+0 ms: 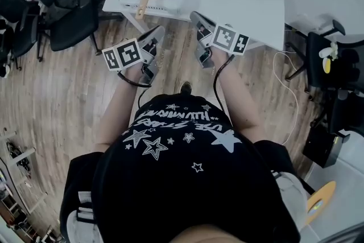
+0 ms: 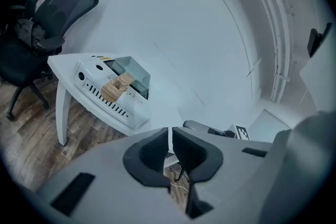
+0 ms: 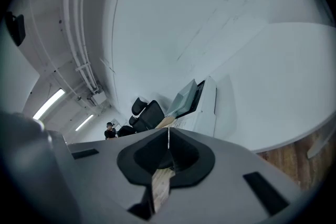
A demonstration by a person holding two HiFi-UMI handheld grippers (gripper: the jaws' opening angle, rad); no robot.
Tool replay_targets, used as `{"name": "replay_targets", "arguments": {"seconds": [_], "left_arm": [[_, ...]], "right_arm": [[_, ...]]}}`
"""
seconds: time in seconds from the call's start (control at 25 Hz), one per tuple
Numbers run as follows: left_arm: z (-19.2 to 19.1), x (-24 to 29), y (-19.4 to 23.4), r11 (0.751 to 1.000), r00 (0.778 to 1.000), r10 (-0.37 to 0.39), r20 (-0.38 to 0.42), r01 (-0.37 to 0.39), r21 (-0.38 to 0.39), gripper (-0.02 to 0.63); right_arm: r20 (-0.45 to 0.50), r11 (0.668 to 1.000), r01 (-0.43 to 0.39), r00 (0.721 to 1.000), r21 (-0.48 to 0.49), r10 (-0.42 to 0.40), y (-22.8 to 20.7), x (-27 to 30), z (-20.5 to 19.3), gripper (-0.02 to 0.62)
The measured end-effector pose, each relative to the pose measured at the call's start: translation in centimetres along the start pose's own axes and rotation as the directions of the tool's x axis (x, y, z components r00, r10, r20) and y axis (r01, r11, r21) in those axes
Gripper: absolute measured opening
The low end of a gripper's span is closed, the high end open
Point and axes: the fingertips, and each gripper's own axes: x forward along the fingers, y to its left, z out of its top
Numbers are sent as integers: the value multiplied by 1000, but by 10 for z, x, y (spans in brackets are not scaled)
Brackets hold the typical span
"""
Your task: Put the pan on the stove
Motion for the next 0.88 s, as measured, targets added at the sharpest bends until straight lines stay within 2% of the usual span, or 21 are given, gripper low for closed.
{"name": "replay_targets", "arguments": {"seconds": [0.12,0.36,0.6,0.72,0.88], "left_arm": [[-1,-12,0,1000,1000,-8,2,8,19,17],[-17,-44,-2,998,998,-23,-53,26,61,12],[-36,-73,-13,993,995,-71,-72,77,88,8],[-47,-89,-19,989,992,-87,-91,96,108,8],[-56,-106,-22,985,990,-95,-105,109,131,8]], "right_arm": [[33,1000,23,999,-2,-23,5,-6,-6,11],[60,997,80,995,-20,-78,25,-24,-29,11],[77,991,132,988,11,-133,39,-49,-59,11],[94,990,126,987,55,-131,54,-58,-72,11],[100,989,144,984,26,-146,70,-67,-89,9]]}}
